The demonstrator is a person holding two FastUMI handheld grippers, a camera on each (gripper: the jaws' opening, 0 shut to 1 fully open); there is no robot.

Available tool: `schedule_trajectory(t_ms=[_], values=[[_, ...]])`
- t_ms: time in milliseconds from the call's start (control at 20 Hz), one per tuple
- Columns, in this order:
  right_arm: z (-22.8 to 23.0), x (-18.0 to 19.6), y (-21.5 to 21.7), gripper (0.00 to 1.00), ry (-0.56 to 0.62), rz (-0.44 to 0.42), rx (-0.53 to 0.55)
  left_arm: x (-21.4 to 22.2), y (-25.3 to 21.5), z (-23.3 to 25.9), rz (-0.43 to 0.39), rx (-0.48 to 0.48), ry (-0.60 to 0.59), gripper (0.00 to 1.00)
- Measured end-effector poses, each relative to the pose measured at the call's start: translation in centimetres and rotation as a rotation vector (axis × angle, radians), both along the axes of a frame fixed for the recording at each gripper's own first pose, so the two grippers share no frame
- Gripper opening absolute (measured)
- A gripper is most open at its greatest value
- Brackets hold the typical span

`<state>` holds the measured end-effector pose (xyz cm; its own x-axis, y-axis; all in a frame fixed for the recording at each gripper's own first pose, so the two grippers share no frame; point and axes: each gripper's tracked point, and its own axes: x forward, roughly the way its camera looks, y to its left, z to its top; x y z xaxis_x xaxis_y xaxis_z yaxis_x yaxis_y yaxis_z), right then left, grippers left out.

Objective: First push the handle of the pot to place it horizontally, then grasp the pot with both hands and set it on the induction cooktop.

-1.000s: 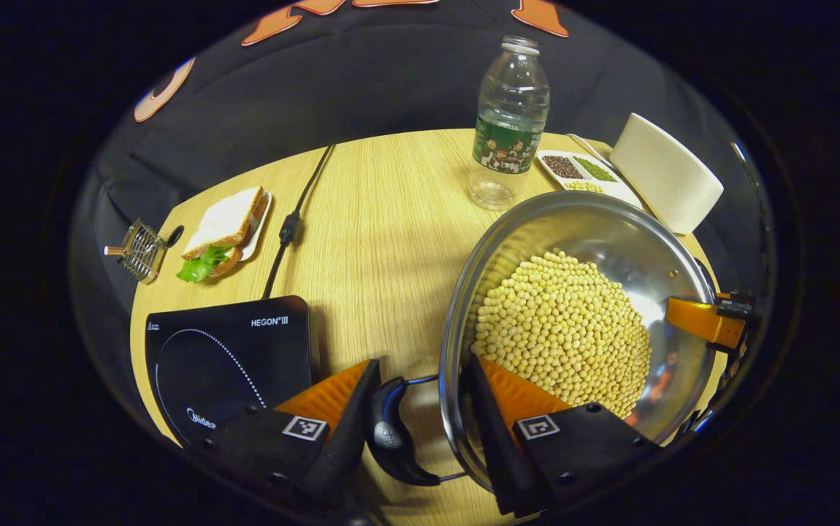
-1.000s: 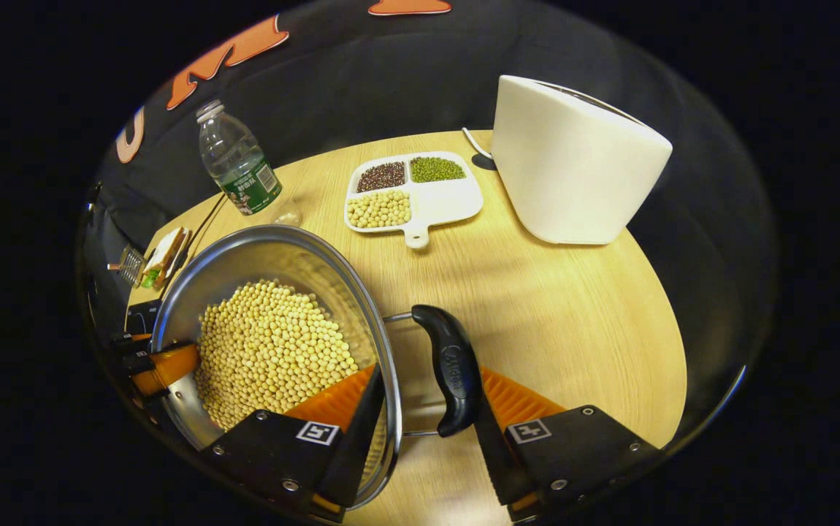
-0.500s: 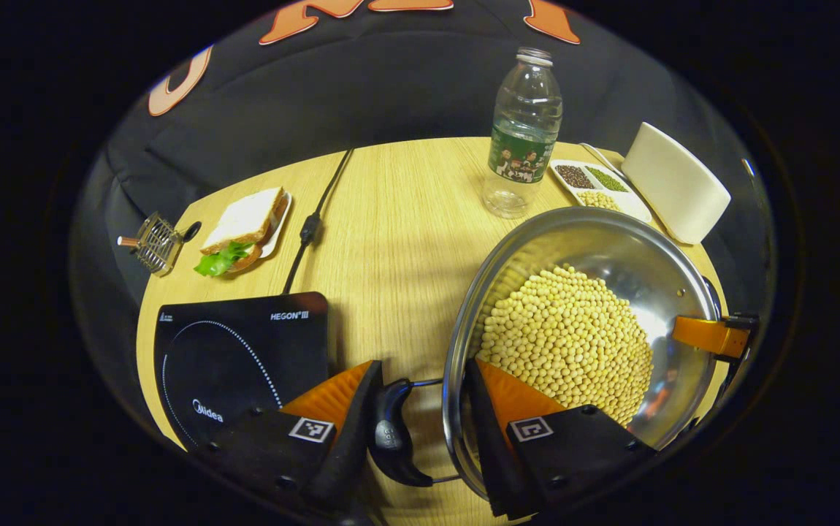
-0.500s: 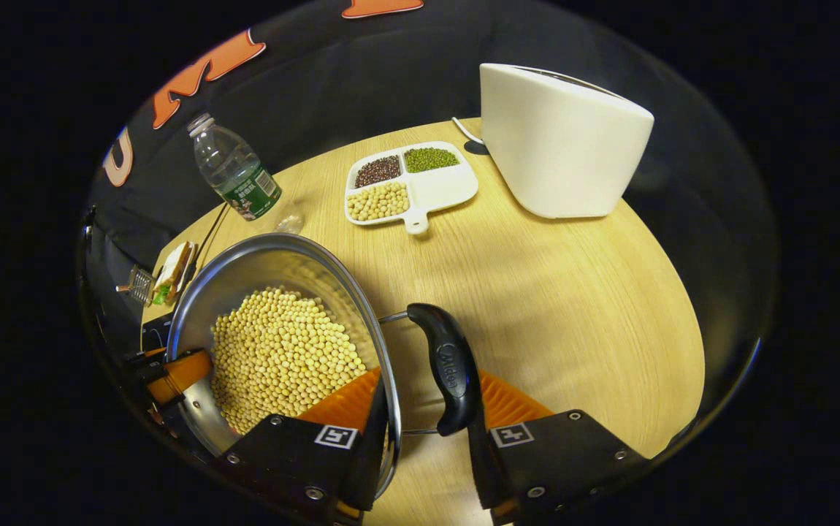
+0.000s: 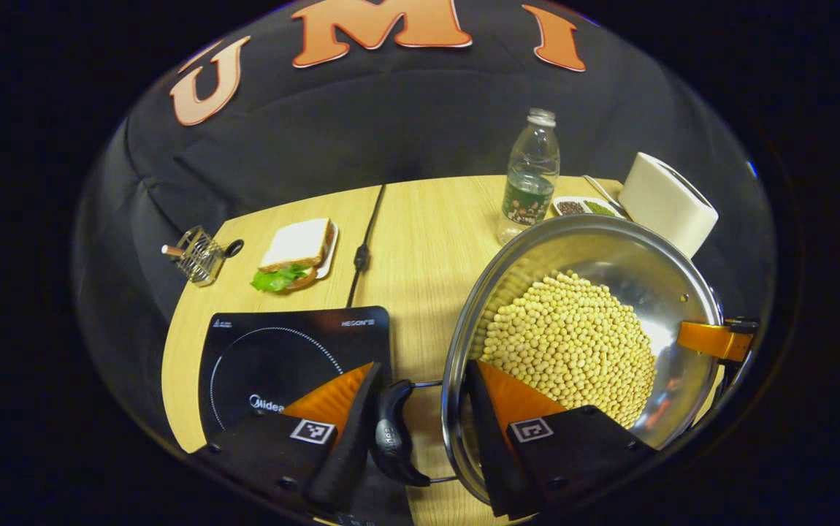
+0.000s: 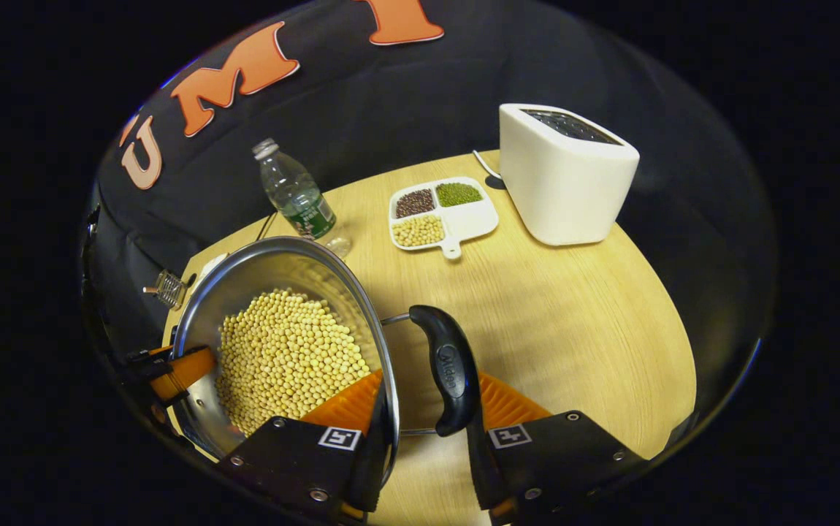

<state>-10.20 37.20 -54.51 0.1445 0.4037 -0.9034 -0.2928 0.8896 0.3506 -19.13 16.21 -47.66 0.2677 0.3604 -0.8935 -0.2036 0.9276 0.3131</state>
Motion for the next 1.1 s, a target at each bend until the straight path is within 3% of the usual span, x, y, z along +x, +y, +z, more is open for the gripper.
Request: schedule_trajectory(t_ms=[150,200,1100], values=[[-0.1,0.3,-0.2,0.53,-0.021,0.026,0.019,-1.1,1.5,2.4,0.033,0.009,-0.021,0.71],[-0.3,0.5,0.0,0.49,-0.025,0.036,0.026,-1.6,2.0,3.1,0.044,0.012,-0.025,0.73],[-1.4,1.5,1.8,0.49,-0.076,0.162,0.115,-5.9,12.7,11.9,0.149,0.063,-0.097,0.73]])
